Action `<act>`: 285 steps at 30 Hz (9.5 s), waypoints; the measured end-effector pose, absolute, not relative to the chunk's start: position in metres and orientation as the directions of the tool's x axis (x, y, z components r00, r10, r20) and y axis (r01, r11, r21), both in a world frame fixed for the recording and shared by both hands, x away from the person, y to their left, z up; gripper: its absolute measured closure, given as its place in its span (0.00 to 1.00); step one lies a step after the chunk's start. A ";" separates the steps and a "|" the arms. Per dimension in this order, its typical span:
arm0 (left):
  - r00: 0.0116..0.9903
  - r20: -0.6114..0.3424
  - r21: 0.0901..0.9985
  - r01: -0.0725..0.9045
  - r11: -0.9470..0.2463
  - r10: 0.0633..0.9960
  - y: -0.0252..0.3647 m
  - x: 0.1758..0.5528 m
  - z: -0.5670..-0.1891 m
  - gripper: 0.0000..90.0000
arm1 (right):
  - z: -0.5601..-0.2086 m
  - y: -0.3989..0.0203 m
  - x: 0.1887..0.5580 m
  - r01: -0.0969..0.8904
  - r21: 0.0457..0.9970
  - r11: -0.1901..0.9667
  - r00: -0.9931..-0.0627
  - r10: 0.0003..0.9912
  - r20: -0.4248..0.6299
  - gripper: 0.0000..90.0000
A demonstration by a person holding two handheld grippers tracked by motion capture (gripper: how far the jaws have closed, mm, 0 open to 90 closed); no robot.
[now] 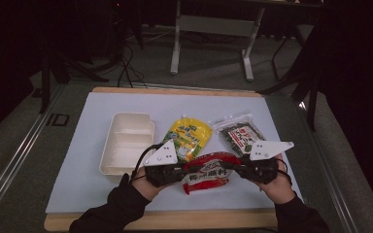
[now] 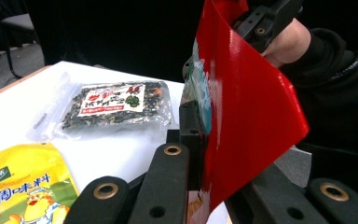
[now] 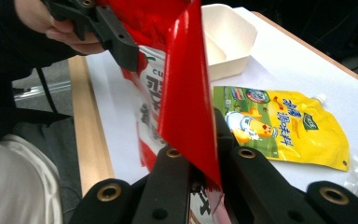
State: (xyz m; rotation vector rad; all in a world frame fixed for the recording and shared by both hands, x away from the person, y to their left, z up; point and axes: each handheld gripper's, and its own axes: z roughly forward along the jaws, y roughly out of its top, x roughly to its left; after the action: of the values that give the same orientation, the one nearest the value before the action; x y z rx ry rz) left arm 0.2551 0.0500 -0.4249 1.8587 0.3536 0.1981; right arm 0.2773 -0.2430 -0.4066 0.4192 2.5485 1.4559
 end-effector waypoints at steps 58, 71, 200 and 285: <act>0.908 -0.077 0.955 0.186 -0.232 0.411 0.061 0.226 -0.518 0.03 | -0.382 -0.187 0.369 0.152 0.920 0.361 -0.955 0.293 0.042 1.00; 0.914 -0.074 0.955 0.180 -0.235 0.400 0.063 0.226 -0.518 0.03 | -0.381 -0.157 0.391 0.150 0.922 0.358 -0.959 0.278 0.047 1.00; 0.930 -0.078 0.947 0.182 -0.266 0.360 0.066 0.218 -0.528 0.04 | -0.443 -0.017 0.450 0.243 0.927 0.285 -0.945 0.285 0.160 0.80; 0.930 -0.066 0.942 0.178 -0.285 0.363 0.059 0.226 -0.531 0.04 | -0.498 -0.372 0.428 0.458 0.850 0.259 -0.609 0.788 0.088 1.00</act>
State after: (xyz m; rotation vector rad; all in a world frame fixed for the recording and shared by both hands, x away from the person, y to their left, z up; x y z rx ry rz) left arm 0.2259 0.0594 -0.5313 1.8691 0.3968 0.1890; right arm 0.4281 -0.3719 -0.4976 1.1392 2.1819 1.2866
